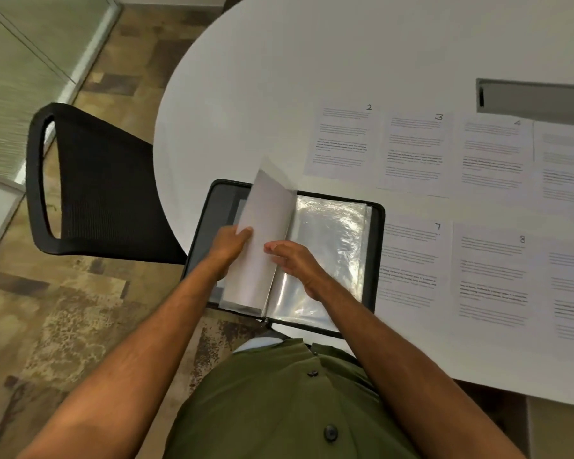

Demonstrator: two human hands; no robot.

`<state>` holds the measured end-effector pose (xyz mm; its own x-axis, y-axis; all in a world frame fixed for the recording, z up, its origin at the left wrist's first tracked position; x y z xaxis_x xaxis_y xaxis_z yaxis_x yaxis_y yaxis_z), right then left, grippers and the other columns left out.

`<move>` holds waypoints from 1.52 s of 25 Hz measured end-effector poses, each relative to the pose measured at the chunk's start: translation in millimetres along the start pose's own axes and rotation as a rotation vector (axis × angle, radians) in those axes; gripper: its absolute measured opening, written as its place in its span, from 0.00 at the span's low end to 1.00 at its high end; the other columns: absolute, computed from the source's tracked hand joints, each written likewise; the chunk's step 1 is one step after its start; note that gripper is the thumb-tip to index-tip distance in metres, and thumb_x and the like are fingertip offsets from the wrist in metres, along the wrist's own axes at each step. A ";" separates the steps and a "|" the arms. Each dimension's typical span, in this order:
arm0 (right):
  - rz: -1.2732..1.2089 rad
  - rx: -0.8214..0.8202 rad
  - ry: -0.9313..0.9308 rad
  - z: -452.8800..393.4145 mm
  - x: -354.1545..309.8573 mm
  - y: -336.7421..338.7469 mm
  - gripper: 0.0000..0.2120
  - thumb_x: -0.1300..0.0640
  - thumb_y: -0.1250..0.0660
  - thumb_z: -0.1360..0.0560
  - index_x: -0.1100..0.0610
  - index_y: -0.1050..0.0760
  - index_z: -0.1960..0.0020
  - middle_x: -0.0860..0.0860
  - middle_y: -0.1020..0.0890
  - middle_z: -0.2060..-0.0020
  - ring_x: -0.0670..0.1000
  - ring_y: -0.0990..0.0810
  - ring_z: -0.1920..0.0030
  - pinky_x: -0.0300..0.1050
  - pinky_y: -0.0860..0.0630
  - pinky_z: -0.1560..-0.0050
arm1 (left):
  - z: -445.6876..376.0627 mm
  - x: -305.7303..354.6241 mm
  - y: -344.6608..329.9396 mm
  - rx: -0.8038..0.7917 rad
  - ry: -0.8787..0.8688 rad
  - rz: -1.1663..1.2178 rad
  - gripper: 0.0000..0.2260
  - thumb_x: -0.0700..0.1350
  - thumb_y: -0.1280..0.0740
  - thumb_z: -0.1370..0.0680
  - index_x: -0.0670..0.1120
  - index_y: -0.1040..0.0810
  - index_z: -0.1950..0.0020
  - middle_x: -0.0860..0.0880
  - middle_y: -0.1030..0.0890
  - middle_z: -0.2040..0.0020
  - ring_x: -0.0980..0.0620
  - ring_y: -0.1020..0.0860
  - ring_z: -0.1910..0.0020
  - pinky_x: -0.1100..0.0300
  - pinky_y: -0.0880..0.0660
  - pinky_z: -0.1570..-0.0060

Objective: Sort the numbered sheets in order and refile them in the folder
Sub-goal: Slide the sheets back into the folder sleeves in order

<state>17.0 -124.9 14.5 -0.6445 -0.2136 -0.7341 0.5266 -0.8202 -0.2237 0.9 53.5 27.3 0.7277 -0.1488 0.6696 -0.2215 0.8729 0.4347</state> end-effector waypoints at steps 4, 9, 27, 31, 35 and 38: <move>0.000 -0.028 -0.045 -28.4 12.7 -14.5 0.11 0.53 0.37 0.16 0.51 0.21 0.37 0.50 0.19 0.35 0.53 0.19 0.36 0.52 0.26 0.32 | -20.7 -19.2 34.0 0.043 0.052 0.031 0.14 0.46 0.37 0.16 0.39 0.21 0.36 0.42 0.19 0.44 0.42 0.21 0.47 0.52 0.24 0.46; 0.072 0.027 -0.058 -49.8 28.3 -3.1 0.11 0.54 0.37 0.17 0.52 0.22 0.36 0.50 0.20 0.37 0.52 0.21 0.36 0.51 0.26 0.35 | -50.5 -55.4 63.7 0.089 0.155 0.036 0.15 0.48 0.36 0.16 0.40 0.23 0.34 0.42 0.21 0.41 0.42 0.23 0.43 0.50 0.26 0.42; 0.677 0.443 0.059 -54.3 43.0 124.3 0.22 0.59 0.33 0.22 0.46 0.30 0.30 0.46 0.34 0.23 0.52 0.36 0.24 0.58 0.31 0.28 | -116.9 -88.5 71.7 0.191 0.108 -0.482 0.08 0.42 0.33 0.20 0.36 0.23 0.52 0.40 0.20 0.54 0.37 0.20 0.53 0.48 0.23 0.57; 0.668 0.472 0.080 -54.9 36.5 131.7 0.22 0.62 0.34 0.22 0.48 0.29 0.31 0.46 0.32 0.25 0.51 0.35 0.25 0.52 0.32 0.29 | -112.7 -71.9 62.6 0.271 0.043 -0.565 0.17 0.41 0.30 0.22 0.42 0.28 0.34 0.41 0.26 0.36 0.38 0.25 0.38 0.42 0.24 0.44; 0.660 0.564 0.170 -58.5 20.4 148.9 0.20 0.63 0.35 0.23 0.50 0.27 0.32 0.48 0.28 0.29 0.51 0.31 0.28 0.47 0.32 0.29 | -123.5 -45.9 26.8 0.213 -0.146 -0.684 0.23 0.45 0.31 0.22 0.45 0.30 0.28 0.41 0.31 0.29 0.40 0.32 0.31 0.43 0.32 0.33; 0.642 0.689 0.227 -64.3 -1.9 172.0 0.19 0.60 0.36 0.23 0.55 0.26 0.32 0.50 0.25 0.31 0.52 0.28 0.29 0.43 0.34 0.27 | -136.3 -13.4 -14.2 0.097 -0.246 -0.655 0.22 0.46 0.33 0.20 0.46 0.31 0.27 0.42 0.33 0.28 0.40 0.34 0.29 0.43 0.35 0.31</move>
<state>144.4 -231.4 -63.7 -0.1867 -0.6813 -0.7078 0.2542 -0.7294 0.6351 82.7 106.5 -69.9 0.5655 -0.7400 0.3642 0.1466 0.5247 0.8385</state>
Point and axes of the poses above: each hand's wrist, its own z-axis away from the middle knuckle, its own y-axis out of the back of the hand, x = y × z, the point moved 9 cm from there along -z, towards the middle knuckle
